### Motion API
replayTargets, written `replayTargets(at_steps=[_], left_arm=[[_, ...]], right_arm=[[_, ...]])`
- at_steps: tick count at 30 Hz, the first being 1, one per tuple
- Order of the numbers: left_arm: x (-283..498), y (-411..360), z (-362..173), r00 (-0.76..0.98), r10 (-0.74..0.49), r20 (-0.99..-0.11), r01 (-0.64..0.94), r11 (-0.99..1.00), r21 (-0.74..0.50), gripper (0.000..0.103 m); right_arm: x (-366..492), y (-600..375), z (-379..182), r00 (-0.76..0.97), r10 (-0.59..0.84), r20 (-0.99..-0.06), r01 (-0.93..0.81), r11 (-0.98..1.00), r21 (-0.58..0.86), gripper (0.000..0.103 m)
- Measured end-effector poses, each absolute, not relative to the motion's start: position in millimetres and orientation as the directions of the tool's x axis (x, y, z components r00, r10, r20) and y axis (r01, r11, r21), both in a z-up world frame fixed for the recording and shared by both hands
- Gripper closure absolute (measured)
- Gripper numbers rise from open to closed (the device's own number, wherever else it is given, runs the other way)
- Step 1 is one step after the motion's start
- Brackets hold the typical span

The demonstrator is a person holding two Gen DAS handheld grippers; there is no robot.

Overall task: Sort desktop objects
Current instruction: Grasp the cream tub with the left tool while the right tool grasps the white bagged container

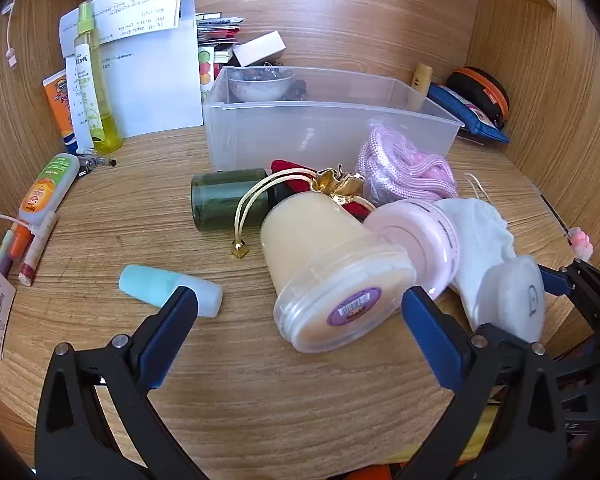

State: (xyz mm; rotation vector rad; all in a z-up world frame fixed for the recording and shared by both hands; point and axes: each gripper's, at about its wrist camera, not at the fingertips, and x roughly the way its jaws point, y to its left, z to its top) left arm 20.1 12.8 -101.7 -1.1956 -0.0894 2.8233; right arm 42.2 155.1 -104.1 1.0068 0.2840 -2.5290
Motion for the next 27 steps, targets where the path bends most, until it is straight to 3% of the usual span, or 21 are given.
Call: replayTargets(at_steps=[3,11,19,27], left_arm=[[16,17,-103,-0.687,0.1,-0.72,-0.051,-0.995,-0.09,0.0],[11,33,-100,-0.699,0.096,-0.708,-0.078,-0.995,-0.057,0.0],[9,6,-103,-0.686,0.125,-0.717,-0.033,-0.989,-0.141,0.0],[22,-11,-95,-0.72,0.102,-0.686,-0.001,-0.989,-0.146,0.0]], right_arm=[[41,160,-101,-0.655,-0.308,-0.69,0.439,-0.898,-0.016,0.04],[43,168,-94,-0.647,-0.341,-0.682,0.456,-0.89,0.013,0.041],[43,181,-71,-0.678,-0.336,-0.653,0.446,-0.895,-0.003,0.041],[27,190,-50,-0.729,-0.318,-0.606,0.405,-0.914,-0.006,0.041]])
